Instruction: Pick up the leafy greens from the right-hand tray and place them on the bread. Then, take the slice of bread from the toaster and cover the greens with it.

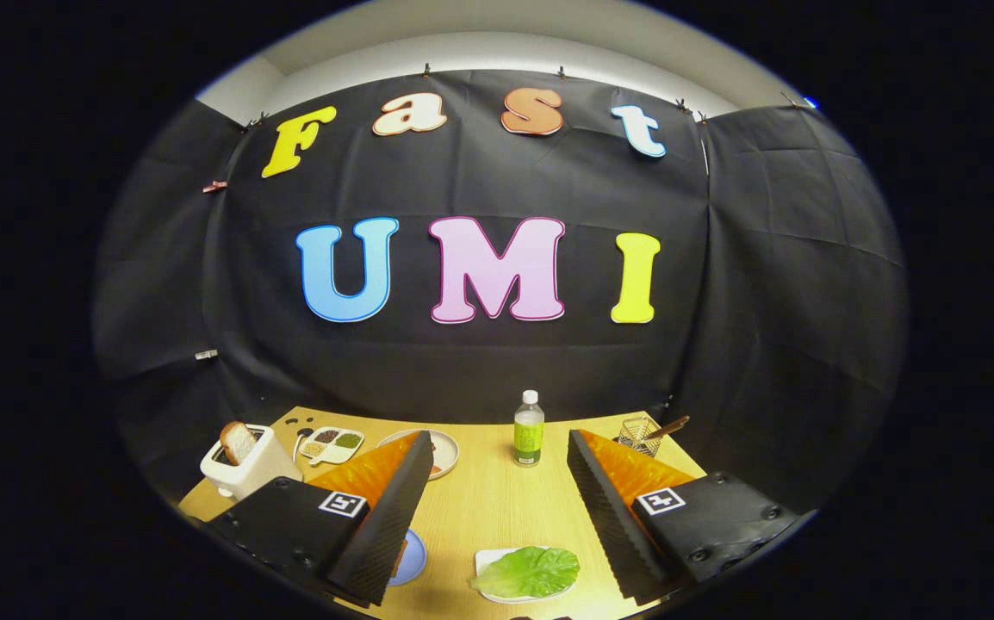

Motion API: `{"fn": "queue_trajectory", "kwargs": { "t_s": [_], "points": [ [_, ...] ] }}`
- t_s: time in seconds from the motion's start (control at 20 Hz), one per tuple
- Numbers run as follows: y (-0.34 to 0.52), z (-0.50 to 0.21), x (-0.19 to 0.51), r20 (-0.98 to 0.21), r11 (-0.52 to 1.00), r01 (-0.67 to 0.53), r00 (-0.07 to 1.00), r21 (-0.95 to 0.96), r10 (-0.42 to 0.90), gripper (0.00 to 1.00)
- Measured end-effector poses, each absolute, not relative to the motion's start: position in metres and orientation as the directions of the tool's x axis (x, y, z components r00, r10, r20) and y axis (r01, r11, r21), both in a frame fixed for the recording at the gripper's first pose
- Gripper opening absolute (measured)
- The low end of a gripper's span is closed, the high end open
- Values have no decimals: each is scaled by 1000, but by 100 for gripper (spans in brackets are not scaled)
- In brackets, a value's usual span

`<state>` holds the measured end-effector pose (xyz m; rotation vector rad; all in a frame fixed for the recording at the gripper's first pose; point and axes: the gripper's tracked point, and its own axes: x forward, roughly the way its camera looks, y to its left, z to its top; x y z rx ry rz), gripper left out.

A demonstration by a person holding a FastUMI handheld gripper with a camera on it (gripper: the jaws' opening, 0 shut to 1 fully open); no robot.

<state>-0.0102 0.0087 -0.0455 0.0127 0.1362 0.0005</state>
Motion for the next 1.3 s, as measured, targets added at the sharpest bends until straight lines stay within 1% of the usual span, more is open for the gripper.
{"fn": "queue_trajectory", "kwargs": {
  "t_s": [0.3, 0.4, 0.8, 1.3],
  "points": [
    [7, -68, -6, -178, 999, -11, 984, 31, 16, 97],
    [7, -85, -5, -213, 999, -11, 977, 45, 20, 97],
    [-6, -165, -4, -406, 992, 31, 914, 124, 22, 98],
    [-26, -305, -8, -631, 998, 29, 776, 60, 15, 99]
  ]
}}
